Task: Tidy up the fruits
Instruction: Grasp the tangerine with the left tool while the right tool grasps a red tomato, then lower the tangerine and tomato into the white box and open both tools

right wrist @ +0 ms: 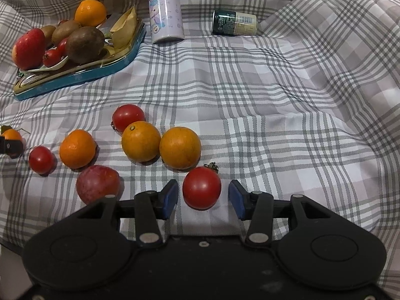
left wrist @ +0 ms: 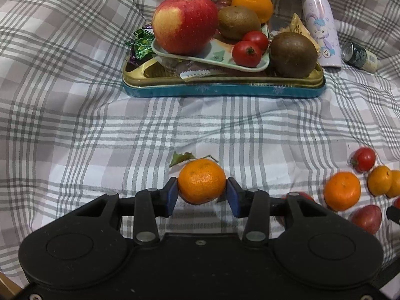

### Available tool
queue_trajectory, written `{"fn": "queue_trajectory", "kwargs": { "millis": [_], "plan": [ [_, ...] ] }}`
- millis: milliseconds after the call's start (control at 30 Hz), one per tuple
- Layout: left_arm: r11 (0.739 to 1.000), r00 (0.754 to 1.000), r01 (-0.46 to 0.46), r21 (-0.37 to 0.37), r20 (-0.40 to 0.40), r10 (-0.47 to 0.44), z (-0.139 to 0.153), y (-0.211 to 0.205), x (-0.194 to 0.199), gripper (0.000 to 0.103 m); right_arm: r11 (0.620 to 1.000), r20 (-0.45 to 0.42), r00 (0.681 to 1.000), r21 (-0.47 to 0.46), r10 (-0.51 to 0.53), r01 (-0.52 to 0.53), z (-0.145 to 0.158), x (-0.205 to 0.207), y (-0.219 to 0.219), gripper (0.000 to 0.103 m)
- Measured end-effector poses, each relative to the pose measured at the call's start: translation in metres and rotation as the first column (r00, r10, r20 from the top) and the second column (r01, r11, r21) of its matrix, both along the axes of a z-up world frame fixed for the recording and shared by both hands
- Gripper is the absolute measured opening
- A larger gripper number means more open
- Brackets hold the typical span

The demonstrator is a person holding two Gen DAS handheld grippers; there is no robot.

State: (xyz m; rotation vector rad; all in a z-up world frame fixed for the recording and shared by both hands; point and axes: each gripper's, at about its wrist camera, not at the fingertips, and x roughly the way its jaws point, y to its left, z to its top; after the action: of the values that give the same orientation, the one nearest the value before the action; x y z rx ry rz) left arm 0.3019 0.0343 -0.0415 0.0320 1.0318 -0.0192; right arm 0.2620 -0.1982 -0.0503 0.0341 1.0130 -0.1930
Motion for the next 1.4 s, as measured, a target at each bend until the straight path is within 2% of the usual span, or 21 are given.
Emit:
{"fn": "queue_trajectory", "kwargs": {
  "millis": [100,167,333,633,1067,1400],
  "plan": [
    [1.000,1.000,-0.008,-0.002,0.012,0.008,-0.001,0.001,0.005,0.051,1.000,0.009,1.000,-0.012,0.012,-0.012,0.000,-0.002,0.003,0.043],
    [1.000,1.000,-0.017,-0.025,0.023,0.018,0.001,0.004,0.007,0.050,0.999,0.013,1.000,-0.030,0.026,-0.025,0.001,-0.003,0.005,0.034],
    [0.998,0.999,-0.027,-0.062,0.027,0.029,0.006,0.008,0.008,0.049,0.999,0.015,1.000,-0.022,0.024,-0.024,0.004,-0.006,0.003,0.034],
    [0.998,0.999,-0.016,-0.052,0.051,0.019,0.030,0.005,-0.013,0.049,1.000,0.038,0.999,-0.003,0.013,-0.013,0.018,-0.021,0.004,0.034],
    [0.997,0.996,0.039,-0.067,0.078,-0.033,0.075,-0.004,-0.092,0.049,0.998,0.104,0.994,0.048,0.028,-0.033,0.059,-0.073,0.020,0.034],
    [0.990,0.995,0.103,-0.094,0.027,-0.100,0.077,-0.021,-0.165,0.049,0.992,0.122,0.991,0.106,0.062,-0.075,0.078,-0.140,0.036,0.034]
  ]
}}
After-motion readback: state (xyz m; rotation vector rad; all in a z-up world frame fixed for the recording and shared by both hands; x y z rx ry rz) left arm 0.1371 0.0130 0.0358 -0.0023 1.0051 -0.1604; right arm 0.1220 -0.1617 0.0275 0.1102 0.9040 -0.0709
